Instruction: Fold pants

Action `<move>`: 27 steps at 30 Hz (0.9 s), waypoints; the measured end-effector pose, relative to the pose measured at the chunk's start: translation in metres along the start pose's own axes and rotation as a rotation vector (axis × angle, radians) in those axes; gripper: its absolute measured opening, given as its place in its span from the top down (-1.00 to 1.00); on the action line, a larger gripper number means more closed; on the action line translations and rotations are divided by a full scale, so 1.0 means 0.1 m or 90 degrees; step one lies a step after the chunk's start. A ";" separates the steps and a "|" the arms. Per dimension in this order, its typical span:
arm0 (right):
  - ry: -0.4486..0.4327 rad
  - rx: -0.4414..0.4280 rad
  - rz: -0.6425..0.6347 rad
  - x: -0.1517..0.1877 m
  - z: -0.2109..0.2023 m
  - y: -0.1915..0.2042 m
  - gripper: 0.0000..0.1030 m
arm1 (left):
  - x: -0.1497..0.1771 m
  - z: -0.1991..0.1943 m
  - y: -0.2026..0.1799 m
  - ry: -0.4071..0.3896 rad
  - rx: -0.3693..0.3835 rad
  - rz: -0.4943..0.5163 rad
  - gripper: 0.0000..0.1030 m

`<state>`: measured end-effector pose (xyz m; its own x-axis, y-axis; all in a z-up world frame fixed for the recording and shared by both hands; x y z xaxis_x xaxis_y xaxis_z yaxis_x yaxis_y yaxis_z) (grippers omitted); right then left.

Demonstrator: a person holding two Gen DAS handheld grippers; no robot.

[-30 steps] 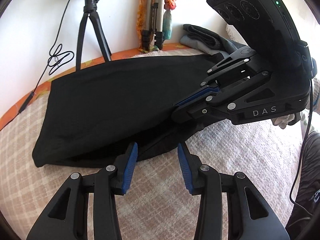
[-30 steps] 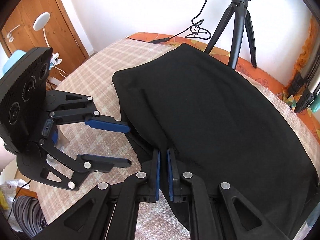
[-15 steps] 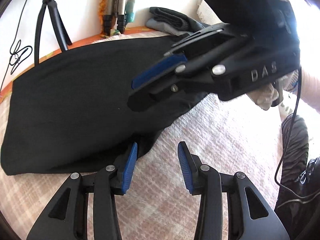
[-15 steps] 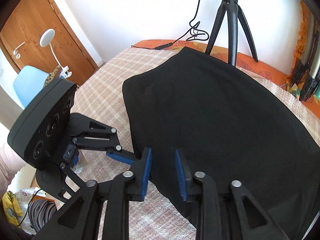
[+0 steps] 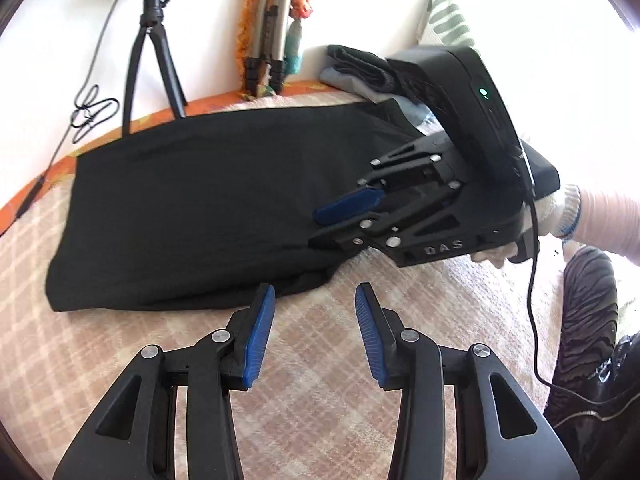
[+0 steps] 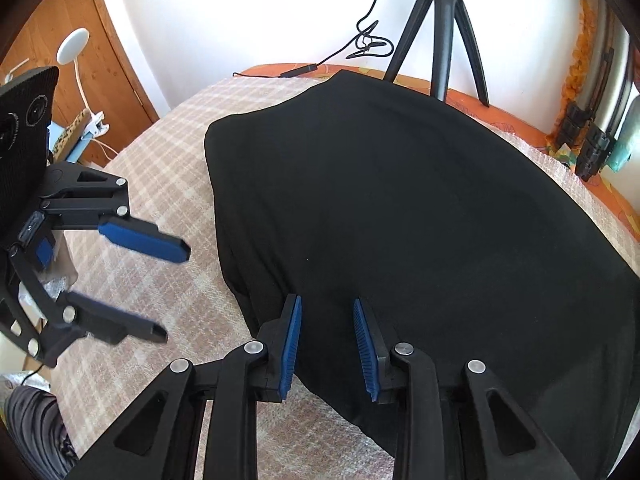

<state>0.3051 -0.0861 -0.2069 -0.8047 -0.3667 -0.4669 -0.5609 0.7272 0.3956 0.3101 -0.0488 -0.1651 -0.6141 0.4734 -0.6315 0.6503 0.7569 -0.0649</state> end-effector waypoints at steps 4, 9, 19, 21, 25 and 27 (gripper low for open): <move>-0.037 0.011 0.026 0.06 -0.30 -0.07 0.43 | -0.18 -0.07 0.25 -0.051 -0.058 -0.046 0.22; -0.087 0.073 0.070 0.31 -0.88 -0.26 0.27 | -0.38 0.06 0.34 -0.070 -0.082 -0.073 0.22; -0.163 0.226 0.316 1.01 -1.79 -1.32 -0.22 | -0.26 0.62 0.01 0.042 -0.150 0.048 0.22; -0.164 0.220 0.352 1.13 -1.83 -1.50 -0.22 | -0.22 0.65 -0.02 0.053 -0.166 0.065 0.22; -0.176 0.174 0.389 1.25 -1.90 -1.71 -0.22 | -0.42 0.43 -0.18 0.008 -0.154 0.065 0.22; -0.185 0.161 0.391 1.24 -1.94 -1.79 -0.22 | -0.55 0.36 -0.40 -0.009 -0.135 0.087 0.22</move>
Point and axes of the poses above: each gripper's, at about its wrist camera, not at the fingertips, and z roughly the way its jaws point, y to its left, x to its underside, the point moved 6 cm from there along z, roughly the way its jaws point, and after that the axes turned 9 degrees about -x, right-handed, at the moved point
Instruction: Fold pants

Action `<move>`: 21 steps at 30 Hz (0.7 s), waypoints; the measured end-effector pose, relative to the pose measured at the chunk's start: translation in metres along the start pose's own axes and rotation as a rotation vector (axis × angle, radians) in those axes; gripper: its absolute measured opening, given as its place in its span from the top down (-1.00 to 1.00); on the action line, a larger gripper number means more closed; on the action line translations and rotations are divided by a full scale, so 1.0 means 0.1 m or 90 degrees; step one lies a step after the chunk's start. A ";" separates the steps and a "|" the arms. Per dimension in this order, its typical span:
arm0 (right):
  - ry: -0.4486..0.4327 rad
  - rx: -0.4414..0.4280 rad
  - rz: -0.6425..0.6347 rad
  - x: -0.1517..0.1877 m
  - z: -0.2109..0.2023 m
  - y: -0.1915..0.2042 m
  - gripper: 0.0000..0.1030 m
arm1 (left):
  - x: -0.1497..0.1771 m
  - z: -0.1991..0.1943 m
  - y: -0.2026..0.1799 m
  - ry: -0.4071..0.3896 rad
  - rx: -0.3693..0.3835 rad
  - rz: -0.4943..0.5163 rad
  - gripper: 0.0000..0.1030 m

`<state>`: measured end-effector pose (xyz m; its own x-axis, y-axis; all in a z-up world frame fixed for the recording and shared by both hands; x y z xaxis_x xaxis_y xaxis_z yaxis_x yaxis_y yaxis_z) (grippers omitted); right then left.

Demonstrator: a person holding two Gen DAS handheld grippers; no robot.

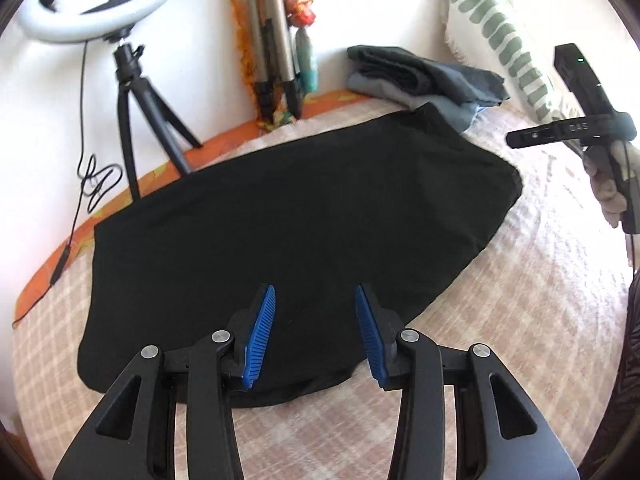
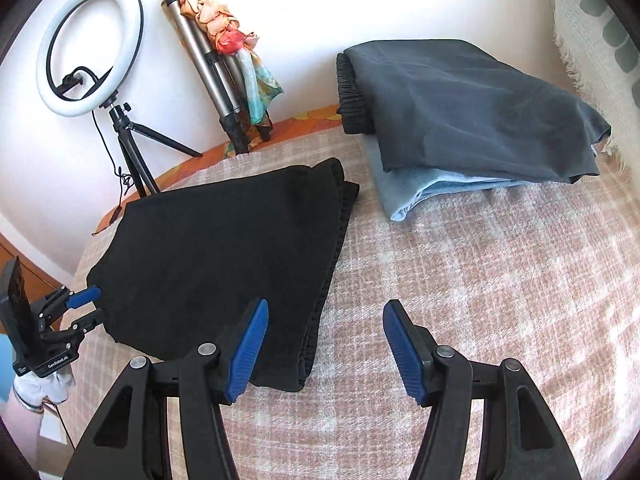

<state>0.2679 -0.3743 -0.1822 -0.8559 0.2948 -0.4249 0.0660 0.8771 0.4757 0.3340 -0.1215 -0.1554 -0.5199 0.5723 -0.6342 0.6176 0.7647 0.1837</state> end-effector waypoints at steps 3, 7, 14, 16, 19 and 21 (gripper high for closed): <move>-0.011 -0.019 0.020 -0.08 -0.02 -0.10 -0.22 | -0.24 -0.09 -0.39 -0.023 0.037 0.047 0.05; -0.012 -0.040 0.044 -0.19 0.01 -0.26 -0.22 | -0.48 -0.07 -0.97 -0.034 0.073 0.138 -0.01; -0.007 -0.090 0.069 -0.33 0.16 -0.35 -0.24 | -0.71 0.12 -1.67 -0.020 0.110 0.229 -0.06; -0.006 -0.096 0.067 -0.40 0.24 -0.33 -0.25 | -0.72 0.17 -1.83 -0.022 0.107 0.261 -0.08; 0.000 -0.112 0.067 -0.48 0.34 -0.31 -0.25 | -0.70 0.28 -2.03 -0.017 0.106 0.294 -0.08; 0.008 -0.125 0.081 -0.52 0.43 -0.34 -0.25 | -0.68 0.38 -2.13 -0.010 0.098 0.314 -0.08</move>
Point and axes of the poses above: each gripper's, at about its wrist camera, not at the fingertips, and z roughly the way its jaws point, y to its left, x to its underside, the point moved 6 cm from there along z, roughly the way its jaws point, and after that the axes turned 9 degrees about -x, right-handed, at the moved point
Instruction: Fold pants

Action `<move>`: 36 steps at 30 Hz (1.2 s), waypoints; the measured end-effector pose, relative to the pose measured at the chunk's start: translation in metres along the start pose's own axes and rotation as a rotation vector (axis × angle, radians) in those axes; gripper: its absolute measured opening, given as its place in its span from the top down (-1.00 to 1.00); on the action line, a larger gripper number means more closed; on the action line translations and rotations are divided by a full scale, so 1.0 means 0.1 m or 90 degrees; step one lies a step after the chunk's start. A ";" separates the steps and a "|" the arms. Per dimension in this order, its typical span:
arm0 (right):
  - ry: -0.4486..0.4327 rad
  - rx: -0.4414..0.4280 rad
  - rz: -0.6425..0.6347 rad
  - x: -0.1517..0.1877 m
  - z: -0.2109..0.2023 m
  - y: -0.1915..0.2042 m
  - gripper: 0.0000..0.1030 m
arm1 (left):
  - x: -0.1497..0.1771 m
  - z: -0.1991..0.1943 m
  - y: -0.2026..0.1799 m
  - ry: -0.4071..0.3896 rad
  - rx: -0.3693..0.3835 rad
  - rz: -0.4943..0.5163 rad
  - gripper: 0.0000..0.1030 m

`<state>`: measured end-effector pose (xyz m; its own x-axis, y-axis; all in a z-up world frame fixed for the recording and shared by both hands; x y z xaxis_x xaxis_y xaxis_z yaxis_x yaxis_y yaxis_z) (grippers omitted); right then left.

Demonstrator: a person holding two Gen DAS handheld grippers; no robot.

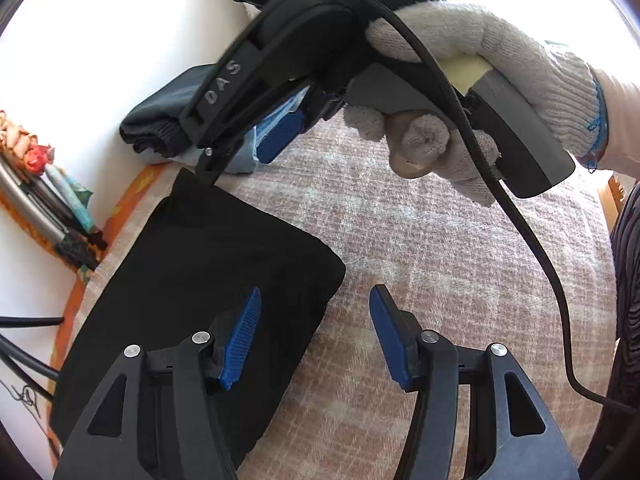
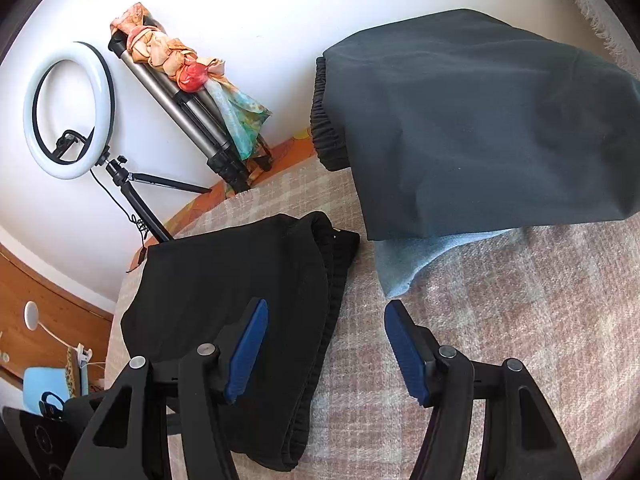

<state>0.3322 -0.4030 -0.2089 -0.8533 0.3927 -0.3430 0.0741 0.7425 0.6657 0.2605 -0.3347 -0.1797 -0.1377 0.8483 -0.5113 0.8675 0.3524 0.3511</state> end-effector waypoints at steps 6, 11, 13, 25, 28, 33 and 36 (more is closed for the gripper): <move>0.003 -0.022 0.038 -0.08 0.11 -0.11 -0.26 | -0.04 0.23 -0.05 0.010 -0.018 0.018 -0.08; 0.005 -0.015 0.052 -0.09 0.20 -0.17 -0.26 | -0.04 0.33 0.06 -0.003 0.017 -0.025 -0.08; 0.009 -0.014 0.051 -0.09 0.24 -0.17 -0.26 | -0.04 0.35 0.10 -0.009 0.030 -0.033 0.08; 0.007 -0.006 0.054 -0.09 0.29 -0.16 -0.29 | -0.08 0.02 0.64 -0.085 0.077 -0.175 0.68; 0.015 -0.048 0.086 -0.10 0.35 -0.12 -0.29 | -0.09 -0.05 0.73 -0.103 0.089 -0.216 0.68; 0.013 -0.072 0.118 -0.13 0.46 -0.09 0.14 | -0.08 -0.03 0.63 -0.101 0.095 -0.207 0.68; 0.004 -0.097 0.165 -0.10 0.48 -0.18 0.53 | -0.04 -0.07 0.56 -0.103 0.096 -0.201 0.68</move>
Point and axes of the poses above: each gripper's, at about its wrist camera, not at the fingertips, and z roughly the way its jaws point, y to its left, x to its underside, the point moved 6 cm from there along z, roughly the way its jaws point, and after that the axes turned 9 degrees about -x, right-handed, at the moved point
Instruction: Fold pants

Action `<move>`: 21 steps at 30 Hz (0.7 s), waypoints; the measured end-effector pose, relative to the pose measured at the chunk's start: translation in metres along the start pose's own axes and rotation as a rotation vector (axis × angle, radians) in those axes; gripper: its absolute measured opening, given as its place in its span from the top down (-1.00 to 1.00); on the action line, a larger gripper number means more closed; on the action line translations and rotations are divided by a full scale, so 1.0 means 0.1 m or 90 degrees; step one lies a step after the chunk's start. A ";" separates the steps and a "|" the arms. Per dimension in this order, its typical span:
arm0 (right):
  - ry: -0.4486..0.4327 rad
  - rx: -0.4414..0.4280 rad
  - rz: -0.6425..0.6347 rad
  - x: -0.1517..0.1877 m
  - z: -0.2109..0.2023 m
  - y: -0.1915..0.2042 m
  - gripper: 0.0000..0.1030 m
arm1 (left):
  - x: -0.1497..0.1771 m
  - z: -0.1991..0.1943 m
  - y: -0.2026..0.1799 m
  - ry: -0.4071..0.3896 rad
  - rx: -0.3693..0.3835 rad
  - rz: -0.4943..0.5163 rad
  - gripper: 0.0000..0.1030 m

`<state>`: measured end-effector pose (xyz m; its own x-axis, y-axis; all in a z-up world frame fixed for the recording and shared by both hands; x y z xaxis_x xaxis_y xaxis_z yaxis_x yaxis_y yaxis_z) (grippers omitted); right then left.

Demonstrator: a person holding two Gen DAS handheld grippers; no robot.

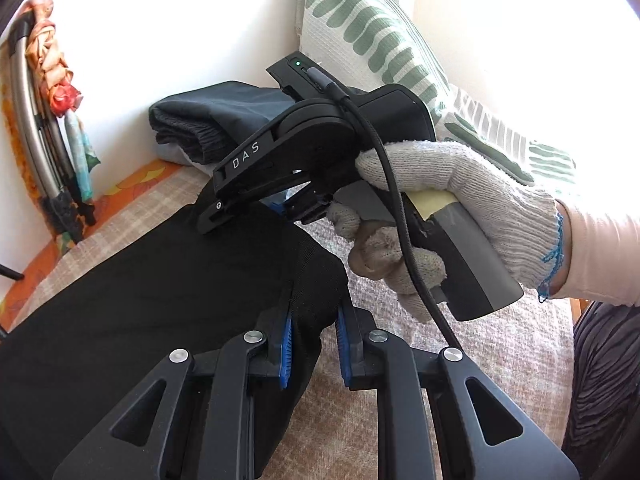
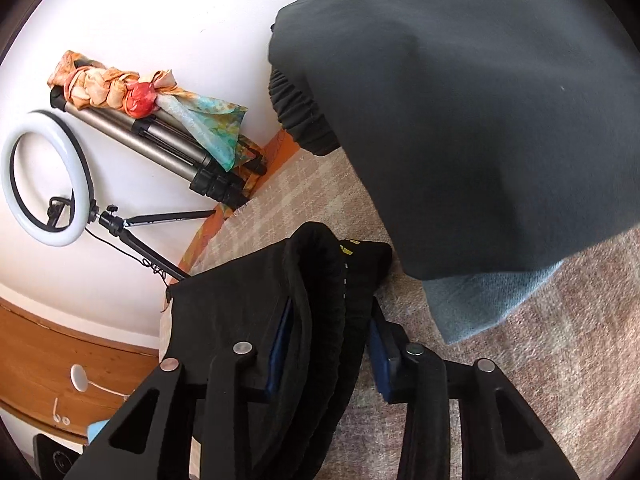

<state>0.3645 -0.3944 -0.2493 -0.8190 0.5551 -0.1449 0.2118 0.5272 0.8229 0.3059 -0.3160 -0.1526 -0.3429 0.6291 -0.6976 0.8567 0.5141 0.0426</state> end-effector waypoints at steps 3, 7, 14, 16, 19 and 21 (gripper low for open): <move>-0.007 0.000 -0.003 0.01 -0.02 -0.01 0.76 | 0.01 0.02 0.01 0.002 0.000 -0.011 0.69; -0.038 -0.004 -0.028 -0.04 -0.19 0.16 0.81 | -0.03 -0.02 -0.05 -0.009 0.004 -0.020 0.69; -0.062 0.044 -0.079 -0.02 -0.62 0.34 0.82 | -0.20 -0.18 -0.32 -0.036 0.032 -0.026 0.69; -0.070 0.053 -0.074 0.02 -0.84 0.31 0.82 | -0.26 -0.25 -0.47 -0.046 0.050 -0.028 0.69; -0.090 0.068 -0.069 0.14 -1.24 0.27 0.82 | -0.34 -0.36 -0.76 -0.065 0.081 -0.025 0.69; -0.104 0.088 -0.082 0.25 -1.52 0.26 0.82 | -0.39 -0.45 -0.99 -0.078 0.100 -0.011 0.69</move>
<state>0.2691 -0.4642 -0.1478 -0.7488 0.5689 -0.3401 0.1921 0.6774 0.7101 0.2172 -0.3651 -0.0968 -0.3165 0.5404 -0.7796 0.9042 0.4202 -0.0758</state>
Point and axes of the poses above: each gripper's, at about its wrist camera, not at the fingertips, and z roughly the way its jaws point, y to its left, x to its underside, the point moved 6 cm from there along z, roughly the way its jaws point, and after that the axes turned 9 degrees about -x, right-handed, at the moved point
